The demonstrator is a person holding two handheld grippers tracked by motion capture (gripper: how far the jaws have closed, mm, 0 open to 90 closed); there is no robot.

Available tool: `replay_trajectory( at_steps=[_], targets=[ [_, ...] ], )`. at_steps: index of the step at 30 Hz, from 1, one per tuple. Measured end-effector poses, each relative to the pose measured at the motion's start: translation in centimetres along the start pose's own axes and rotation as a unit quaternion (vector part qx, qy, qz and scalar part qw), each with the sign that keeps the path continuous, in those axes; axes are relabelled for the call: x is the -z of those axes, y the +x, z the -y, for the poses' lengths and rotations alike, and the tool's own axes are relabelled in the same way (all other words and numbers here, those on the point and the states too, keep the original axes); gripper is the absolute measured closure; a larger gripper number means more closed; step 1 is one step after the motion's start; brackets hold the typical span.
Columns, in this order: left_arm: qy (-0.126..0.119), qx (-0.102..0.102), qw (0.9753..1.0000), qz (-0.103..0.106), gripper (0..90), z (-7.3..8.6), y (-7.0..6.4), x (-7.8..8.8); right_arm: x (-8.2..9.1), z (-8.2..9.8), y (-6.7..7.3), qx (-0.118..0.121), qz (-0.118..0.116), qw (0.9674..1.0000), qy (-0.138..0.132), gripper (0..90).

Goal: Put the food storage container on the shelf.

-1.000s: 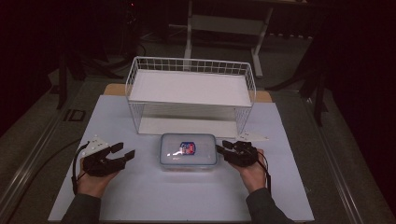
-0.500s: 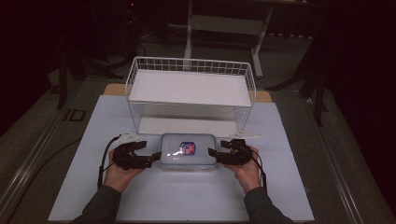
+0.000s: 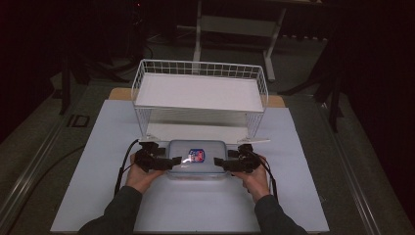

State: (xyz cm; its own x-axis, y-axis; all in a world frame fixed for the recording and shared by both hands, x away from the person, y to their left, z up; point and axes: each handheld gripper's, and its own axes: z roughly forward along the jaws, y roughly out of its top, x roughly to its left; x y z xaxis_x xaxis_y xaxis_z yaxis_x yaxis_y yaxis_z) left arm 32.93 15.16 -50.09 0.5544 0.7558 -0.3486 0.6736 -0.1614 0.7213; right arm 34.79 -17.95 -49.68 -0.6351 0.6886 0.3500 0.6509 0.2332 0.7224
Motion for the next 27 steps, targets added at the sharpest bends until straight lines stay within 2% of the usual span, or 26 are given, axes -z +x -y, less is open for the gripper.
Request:
replay_trajectory(
  at_steps=[4, 6, 7, 9, 13, 14, 15, 16, 19, 23, 24, 27],
  targets=[
    [0.008, 0.034, 0.9987, 0.037, 11.6, 0.0, 0.8, -0.7, -0.2, 0.0, -0.3, -0.011, -0.012, 0.9999, 0.004, 17.0],
    [0.016, 0.052, 0.9965, 0.063, 11.2, 0.1, 1.1, -1.4, -0.3, 0.0, -0.3, -0.013, -0.015, 0.9998, 0.007, 16.1],
    [0.021, 0.065, 0.9953, 0.068, 6.0, 0.1, 1.1, -1.6, -0.5, 0.1, -0.4, -0.02, -0.026, 0.9994, 0.013, 14.0],
    [0.03, 0.08, 0.9933, 0.078, 5.1, 0.1, 1.4, -1.9, -0.7, 0.1, -0.4, -0.023, -0.03, 0.9992, 0.015, 13.1],
    [0.041, 0.101, 0.99, 0.089, 5.0, 0.1, 1.7, -2.0, -1.0, 0.2, -0.6, -0.041, -0.045, 0.9979, 0.022, 11.7],
    [0.045, 0.104, 0.9893, 0.092, 5.2, 0.1, 1.7, -2.0, -1.1, 0.2, -0.8, -0.051, -0.05, 0.9972, 0.024, 11.5],
    [0.048, 0.105, 0.9888, 0.094, 5.2, 0.1, 1.8, -2.0, -1.1, 0.2, -0.8, -0.051, -0.05, 0.9972, 0.024, 11.5],
    [0.05, 0.107, 0.9882, 0.097, 5.4, 0.1, 1.9, -2.0, -1.3, 0.2, -1.0, -0.063, -0.063, 0.9956, 0.029, 11.0],
    [0.054, 0.119, 0.9861, 0.103, 5.6, 0.1, 2.1, -2.0, -1.5, 0.3, -1.0, -0.073, -0.066, 0.9947, 0.03, 10.7],
    [0.051, 0.135, 0.9839, 0.106, 9.9, 0.0, 2.4, -1.8, -1.2, 0.2, -1.1, -0.077, -0.065, 0.9944, 0.031, 14.6],
    [0.045, 0.139, 0.9836, 0.106, 13.1, 0.0, 2.5, -1.5, -1.1, 0.2, -1.1, -0.078, -0.067, 0.9941, 0.033, 15.4],
    [0.041, 0.133, 0.9852, 0.1, 20.9, 0.0, 2.4, -1.0, -0.9, 0.4, -1.4, -0.089, -0.071, 0.9931, 0.027, 19.2]
  ],
)
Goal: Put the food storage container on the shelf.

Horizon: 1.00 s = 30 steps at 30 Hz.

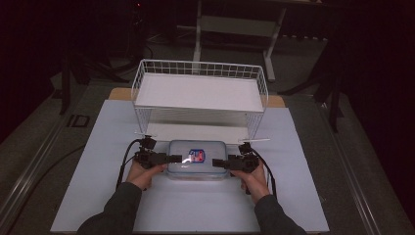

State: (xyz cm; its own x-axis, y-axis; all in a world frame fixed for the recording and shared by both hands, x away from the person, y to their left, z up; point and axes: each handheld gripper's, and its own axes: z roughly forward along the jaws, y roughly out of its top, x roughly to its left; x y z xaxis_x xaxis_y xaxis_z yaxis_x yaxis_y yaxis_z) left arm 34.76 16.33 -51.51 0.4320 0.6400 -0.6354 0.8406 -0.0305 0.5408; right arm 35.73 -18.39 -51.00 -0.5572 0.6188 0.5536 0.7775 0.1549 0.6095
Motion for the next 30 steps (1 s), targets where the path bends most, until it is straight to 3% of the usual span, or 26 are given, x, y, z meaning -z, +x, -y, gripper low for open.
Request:
replay_trajectory(
  at_steps=[1, 5, 11, 21, 30],
  targets=[
    [-0.005, -0.004, 1.0, 0.0, 25.7, 0.1, -0.1, 0.3, 0.3, 0.2, -0.3, -0.01, -0.009, 0.9999, -0.006, 22.8],
    [-0.02, 0.002, 0.9998, 0.009, 31.0, 0.5, -0.1, 0.7, 0.9, 0.7, -0.7, -0.023, -0.023, 0.9993, -0.019, 29.7],
    [-0.034, -0.014, 0.9993, 0.011, 39.8, 1.3, -0.7, 1.8, 2.1, 1.1, 0.0, 0.004, -0.025, 0.9993, -0.029, 39.9],
    [-0.05, -0.031, 0.998, 0.024, 45.9, 2.8, -1.3, 3.0, 3.3, 1.6, 1.0, 0.034, -0.024, 0.9987, -0.028, 46.6],
    [-0.055, -0.042, 0.9971, 0.031, 48.6, 3.8, -1.6, 3.6, 3.7, 2.1, 1.5, 0.033, -0.026, 0.9988, -0.027, 48.6]
  ],
)
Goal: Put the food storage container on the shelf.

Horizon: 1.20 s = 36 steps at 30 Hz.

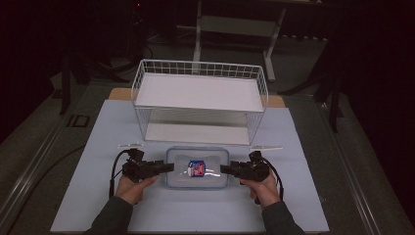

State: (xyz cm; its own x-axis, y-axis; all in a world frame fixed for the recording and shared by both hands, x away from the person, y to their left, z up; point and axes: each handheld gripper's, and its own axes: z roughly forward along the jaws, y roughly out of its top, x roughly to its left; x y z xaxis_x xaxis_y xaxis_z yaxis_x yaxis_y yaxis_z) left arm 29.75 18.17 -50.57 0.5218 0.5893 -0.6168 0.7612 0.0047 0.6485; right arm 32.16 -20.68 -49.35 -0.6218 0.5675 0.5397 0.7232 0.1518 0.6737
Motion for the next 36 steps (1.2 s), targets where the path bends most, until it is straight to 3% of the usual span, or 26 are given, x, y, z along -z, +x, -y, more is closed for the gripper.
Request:
replay_trajectory(
  at_steps=[3, 10, 16, 36],
  targets=[
    [-0.005, -0.007, 0.9999, -0.005, 48.5, 0.3, -0.3, 0.1, 0.0, 0.1, 0.1, -0.001, 0.001, 1.0, 0.0, 48.6],
    [-0.012, -0.02, 0.9996, -0.013, 48.3, 0.8, -0.8, 0.2, 0.1, 0.3, 0.6, 0.022, 0.009, 0.9997, 0.004, 48.1],
    [-0.014, -0.026, 0.9995, -0.015, 48.4, 0.9, -0.9, 0.3, 0.4, 0.7, -0.3, 0.002, -0.022, 0.9997, -0.011, 51.6],
    [-0.017, -0.022, 0.9993, -0.025, 48.7, 1.1, -1.5, 0.6, 0.4, 0.8, 0.4, 0.008, -0.004, 0.9998, -0.019, 51.1]
  ],
)
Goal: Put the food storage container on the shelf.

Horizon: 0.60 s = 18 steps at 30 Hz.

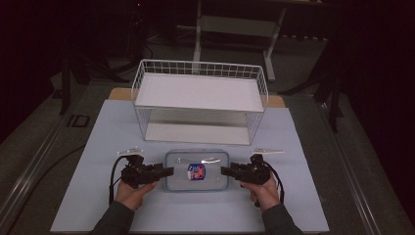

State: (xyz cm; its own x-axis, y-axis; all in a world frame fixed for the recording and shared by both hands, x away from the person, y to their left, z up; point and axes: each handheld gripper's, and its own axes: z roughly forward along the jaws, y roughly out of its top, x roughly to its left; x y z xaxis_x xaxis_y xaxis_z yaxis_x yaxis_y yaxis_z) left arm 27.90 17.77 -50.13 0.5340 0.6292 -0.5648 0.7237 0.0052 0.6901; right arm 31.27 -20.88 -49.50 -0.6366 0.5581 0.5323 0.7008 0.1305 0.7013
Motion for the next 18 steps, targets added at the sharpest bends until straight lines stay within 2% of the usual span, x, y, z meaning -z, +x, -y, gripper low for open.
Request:
replay_trajectory(
  at_steps=[9, 18],
  targets=[
    [-0.013, -0.006, 0.9999, 0.0, 48.8, -0.4, -0.4, 0.7, 0.2, -0.4, 0.7, 0.014, -0.002, 0.9999, -0.009, 51.2],
    [-0.026, -0.02, 0.9995, -0.002, 48.8, -0.9, -0.9, 1.4, 0.5, -0.9, 1.5, 0.03, -0.002, 0.9994, -0.019, 51.3]
  ],
)
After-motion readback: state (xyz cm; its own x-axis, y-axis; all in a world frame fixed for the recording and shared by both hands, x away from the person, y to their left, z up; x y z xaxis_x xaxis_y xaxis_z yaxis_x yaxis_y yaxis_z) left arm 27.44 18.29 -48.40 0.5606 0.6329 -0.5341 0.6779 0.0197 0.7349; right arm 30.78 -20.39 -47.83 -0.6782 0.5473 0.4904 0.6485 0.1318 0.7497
